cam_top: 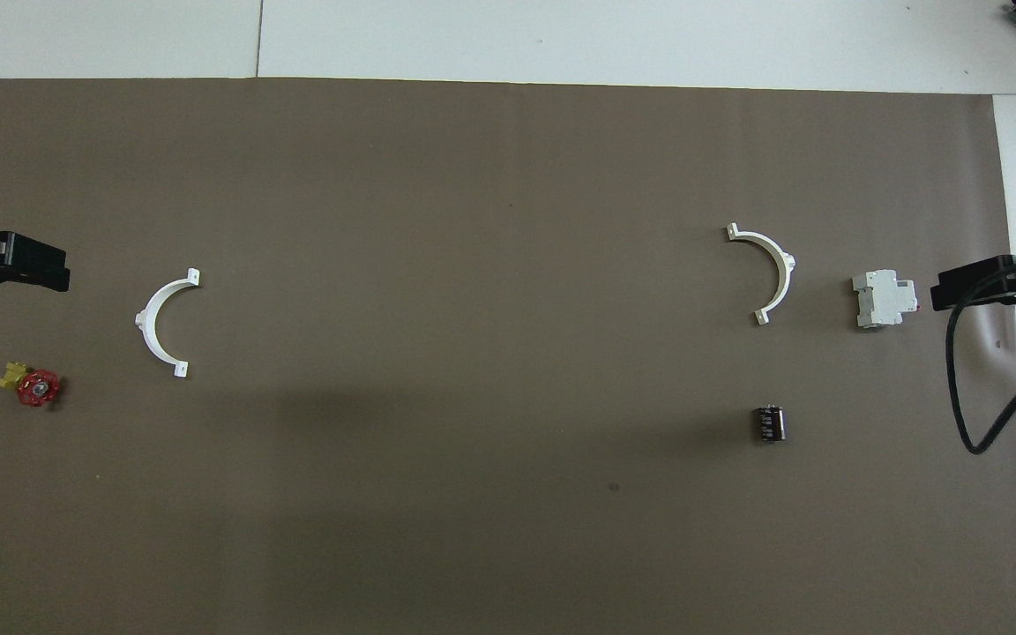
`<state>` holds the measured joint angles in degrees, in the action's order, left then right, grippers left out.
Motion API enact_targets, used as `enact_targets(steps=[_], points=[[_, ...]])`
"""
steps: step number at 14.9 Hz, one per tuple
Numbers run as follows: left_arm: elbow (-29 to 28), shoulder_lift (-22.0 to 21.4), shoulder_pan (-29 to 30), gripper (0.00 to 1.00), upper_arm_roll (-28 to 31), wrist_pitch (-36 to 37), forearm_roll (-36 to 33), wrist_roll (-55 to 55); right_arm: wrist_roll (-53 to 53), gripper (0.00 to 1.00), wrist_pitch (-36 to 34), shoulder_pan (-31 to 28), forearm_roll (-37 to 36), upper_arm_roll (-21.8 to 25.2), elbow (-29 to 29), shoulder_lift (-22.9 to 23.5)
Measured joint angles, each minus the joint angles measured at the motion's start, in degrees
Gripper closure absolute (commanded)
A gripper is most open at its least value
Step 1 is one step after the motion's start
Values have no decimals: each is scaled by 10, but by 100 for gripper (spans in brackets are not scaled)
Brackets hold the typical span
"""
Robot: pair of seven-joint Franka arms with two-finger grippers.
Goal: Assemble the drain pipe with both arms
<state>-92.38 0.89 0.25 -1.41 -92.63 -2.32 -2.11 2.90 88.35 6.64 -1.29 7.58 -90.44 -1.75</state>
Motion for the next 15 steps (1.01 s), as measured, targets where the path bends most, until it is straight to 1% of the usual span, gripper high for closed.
enact_targets(steps=[10,11,13,15], points=[[-4,-4,0,0,0,-1,0,0,10,0,5,-2,0,2,-3,0],[-4,-4,0,0,0,-1,0,0,18,0,23,-2,0,2,-10,0],[-4,-4,0,0,0,-1,0,0,36,0,74,-3,0,2,-45,2],[-4,-4,0,0,0,-1,0,0,87,0,140,-3,10,2,-86,22]])
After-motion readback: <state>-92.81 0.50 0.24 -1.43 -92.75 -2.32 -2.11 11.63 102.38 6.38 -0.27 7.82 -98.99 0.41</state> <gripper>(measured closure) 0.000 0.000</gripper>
